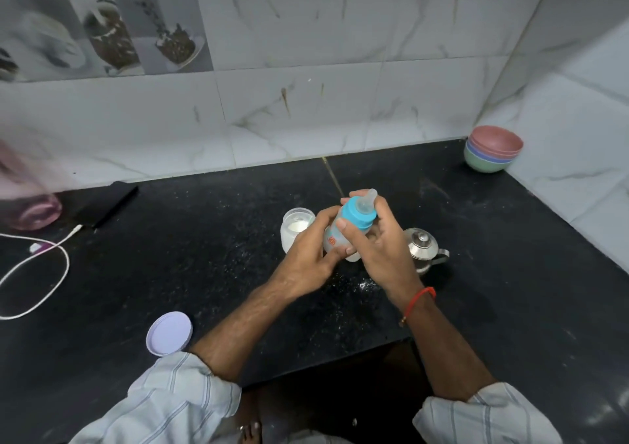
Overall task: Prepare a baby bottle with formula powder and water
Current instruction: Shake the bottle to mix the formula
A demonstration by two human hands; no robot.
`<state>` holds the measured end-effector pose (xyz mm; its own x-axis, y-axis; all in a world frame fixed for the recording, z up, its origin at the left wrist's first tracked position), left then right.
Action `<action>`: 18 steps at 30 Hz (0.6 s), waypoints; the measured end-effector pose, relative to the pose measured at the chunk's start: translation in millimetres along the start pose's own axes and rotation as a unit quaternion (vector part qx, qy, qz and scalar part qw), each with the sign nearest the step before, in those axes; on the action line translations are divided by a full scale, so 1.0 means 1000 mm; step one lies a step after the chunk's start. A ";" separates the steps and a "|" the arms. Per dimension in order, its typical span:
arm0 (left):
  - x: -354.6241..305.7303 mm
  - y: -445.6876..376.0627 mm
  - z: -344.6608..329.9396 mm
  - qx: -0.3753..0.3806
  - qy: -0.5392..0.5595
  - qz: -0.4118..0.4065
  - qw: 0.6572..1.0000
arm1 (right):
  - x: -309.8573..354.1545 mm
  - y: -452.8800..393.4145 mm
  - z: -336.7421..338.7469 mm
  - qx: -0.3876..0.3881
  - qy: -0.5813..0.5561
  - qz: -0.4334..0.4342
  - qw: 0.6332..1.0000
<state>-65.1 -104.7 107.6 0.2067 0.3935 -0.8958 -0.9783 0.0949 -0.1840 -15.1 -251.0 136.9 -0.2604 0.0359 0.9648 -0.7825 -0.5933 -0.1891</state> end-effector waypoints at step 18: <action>-0.001 0.002 0.002 0.045 -0.005 0.031 0.998 | 0.002 -0.021 -0.001 0.064 -0.069 0.050 0.994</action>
<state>-66.8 -103.4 109.3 0.1455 0.4112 -0.8999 -0.9843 0.1515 -0.0900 0.6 -237.3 142.2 -0.2469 -0.1333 0.9598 -0.6755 -0.6865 -0.2691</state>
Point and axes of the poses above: each hand's wrist, its own y-axis away from the middle knuckle, its own z-axis out of the back of the hand, x = y × z, the point moved 1 cm from there along -y, towards the middle knuckle, and after that the axes turned 12 degrees about x, right-handed, at the moved point
